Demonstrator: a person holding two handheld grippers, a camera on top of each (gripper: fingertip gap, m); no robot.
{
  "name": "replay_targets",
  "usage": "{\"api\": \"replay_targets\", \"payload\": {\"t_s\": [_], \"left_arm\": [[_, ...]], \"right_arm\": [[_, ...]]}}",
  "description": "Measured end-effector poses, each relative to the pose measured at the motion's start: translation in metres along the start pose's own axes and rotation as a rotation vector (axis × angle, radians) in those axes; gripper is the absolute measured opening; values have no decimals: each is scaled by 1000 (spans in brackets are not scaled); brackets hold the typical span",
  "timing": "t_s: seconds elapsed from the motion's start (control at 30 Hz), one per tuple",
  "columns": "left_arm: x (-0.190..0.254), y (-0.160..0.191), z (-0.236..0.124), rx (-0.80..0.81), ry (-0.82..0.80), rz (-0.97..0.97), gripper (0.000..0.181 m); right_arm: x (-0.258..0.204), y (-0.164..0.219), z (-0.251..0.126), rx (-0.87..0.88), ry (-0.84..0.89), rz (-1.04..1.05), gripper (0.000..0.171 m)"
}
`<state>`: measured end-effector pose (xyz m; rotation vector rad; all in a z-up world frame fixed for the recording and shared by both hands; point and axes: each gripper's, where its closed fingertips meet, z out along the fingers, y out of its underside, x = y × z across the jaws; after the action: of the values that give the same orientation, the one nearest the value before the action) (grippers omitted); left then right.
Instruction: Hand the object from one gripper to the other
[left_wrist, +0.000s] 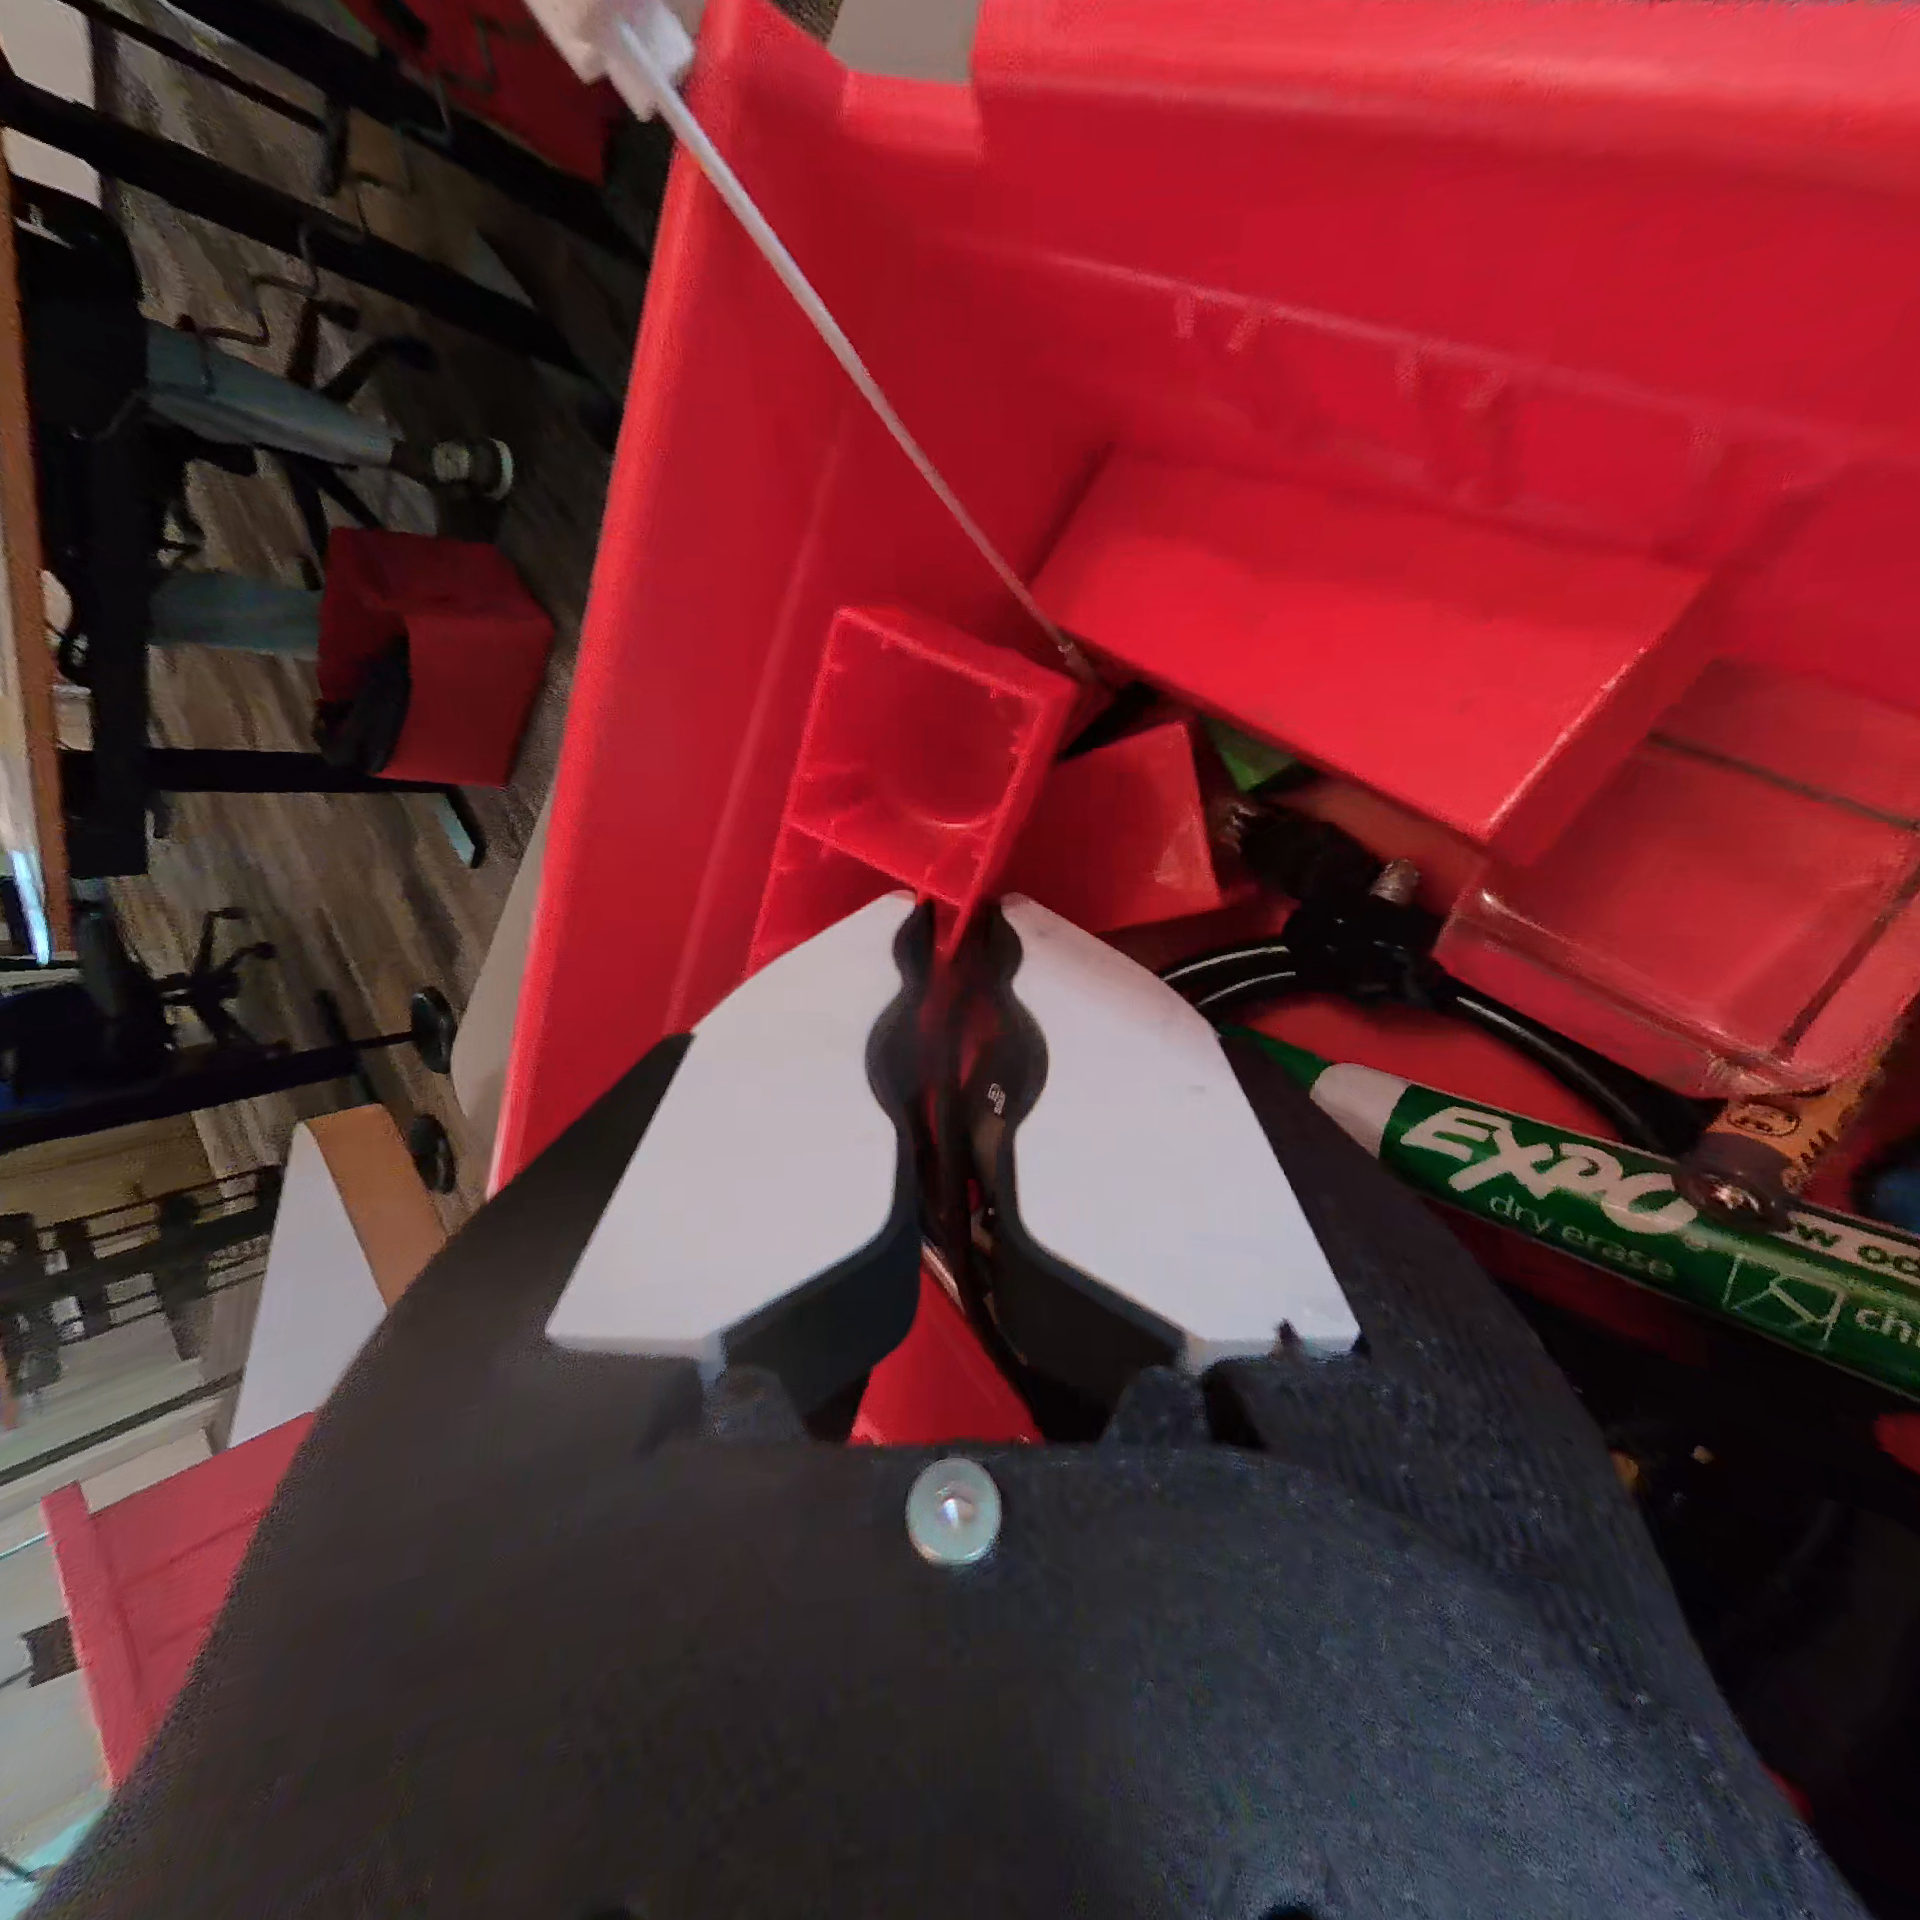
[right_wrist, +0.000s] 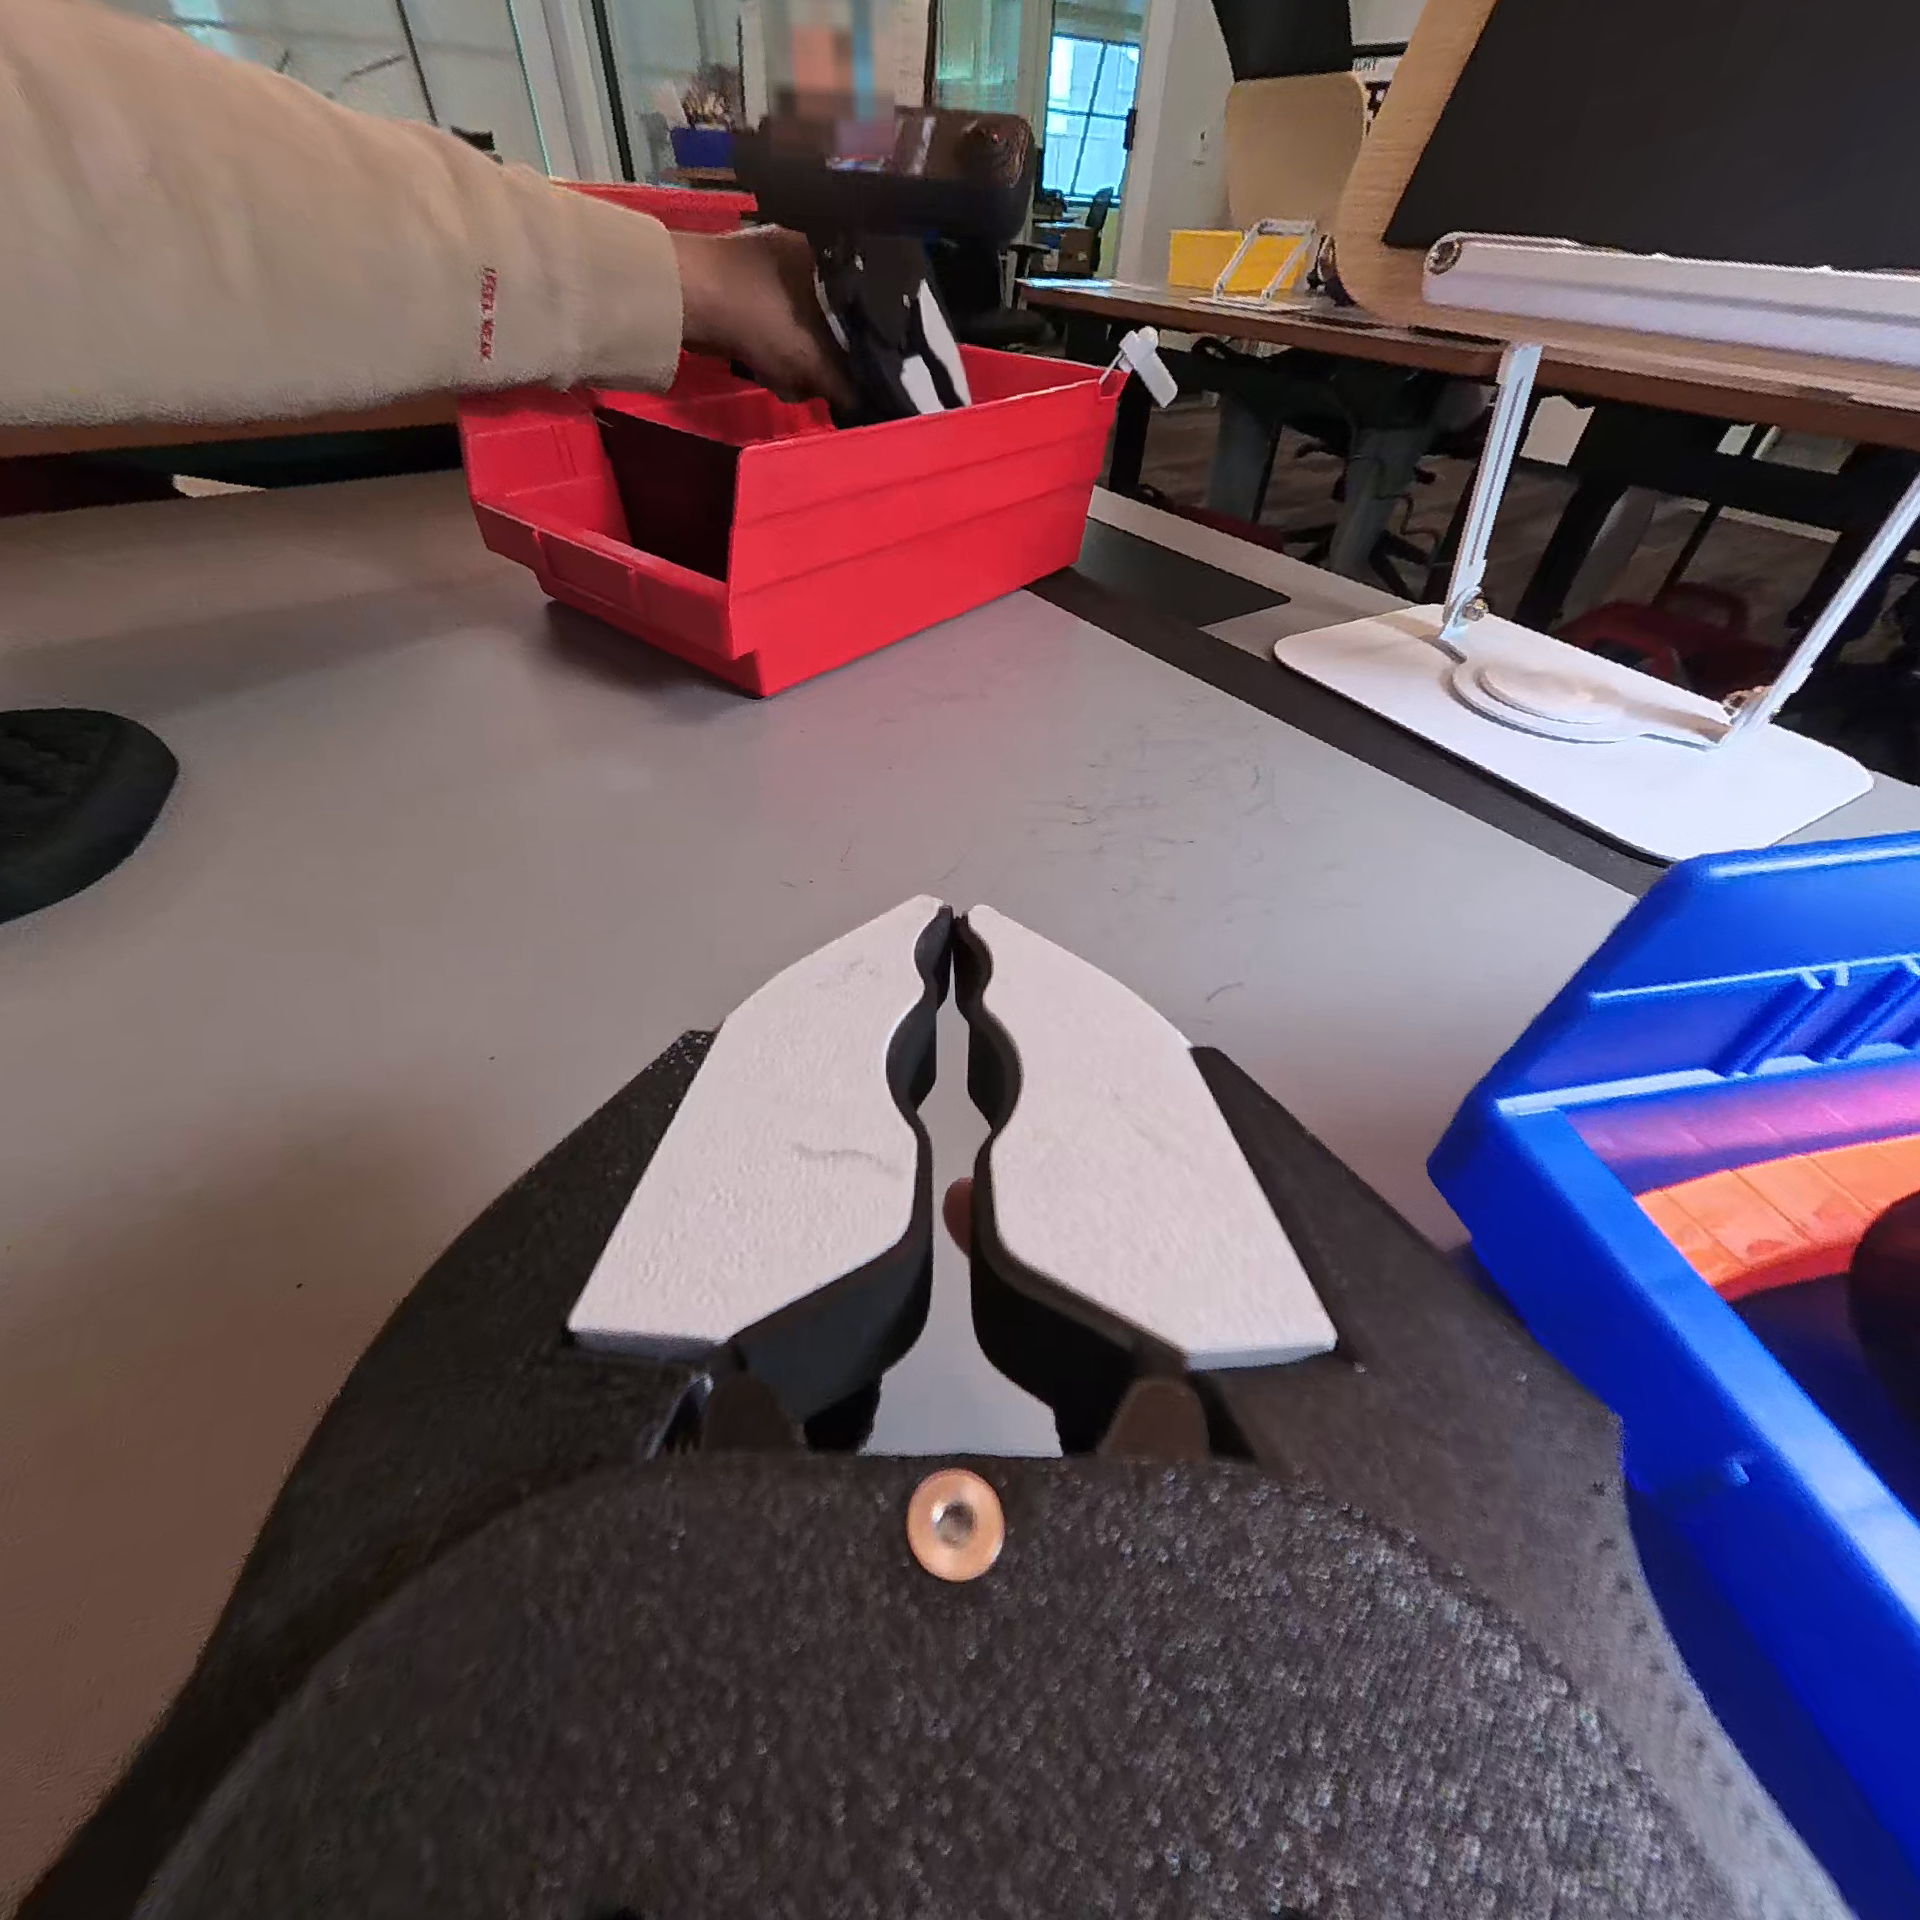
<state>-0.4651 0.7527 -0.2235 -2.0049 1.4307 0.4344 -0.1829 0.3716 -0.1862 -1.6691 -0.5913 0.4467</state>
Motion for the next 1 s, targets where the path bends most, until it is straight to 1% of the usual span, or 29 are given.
{"api": "replay_targets", "payload": {"t_s": [0.03,0.13,0.27,0.4,0.5,0.57,0.63,0.7,0.77,0.83,0.9,0.93,1.0], "left_arm": [[0,-1,0,8,-15,9,7],[-5,-5,-11,52,-100,24,6],[-15,-16,-45,125,-186,32,6],[-16,-38,-101,235,-252,51,6],[-2,-59,-148,347,-262,52,7],[16,-75,-180,449,-248,33,7],[39,-94,-212,566,-213,-7,6],[68,-117,-245,708,-138,-66,6],[98,-142,-284,885,-12,-151,6],[126,-165,-327,1096,173,-252,6],[153,-182,-370,1292,413,-307,6],[165,-186,-388,1375,536,-318,6],[184,-186,-416,1513,751,-320,6]], "right_arm": [[0,-1,0,7,-4,-3,0],[1,-3,-2,26,-9,-3,0],[0,-5,-2,39,-1,-34,0],[-4,-7,-2,42,5,-69,0],[-10,-18,0,70,-6,-92,0],[-8,-34,1,113,2,-97,0],[-5,-58,2,165,3,-95,0],[1,-92,4,219,23,-129,0],[4,-135,4,289,29,-147,0],[3,-177,1,369,26,-160,0],[-2,-210,-4,429,10,-181,0],[-3,-221,-8,456,18,-194,0],[-6,-228,-17,471,37,-217,0]]}}
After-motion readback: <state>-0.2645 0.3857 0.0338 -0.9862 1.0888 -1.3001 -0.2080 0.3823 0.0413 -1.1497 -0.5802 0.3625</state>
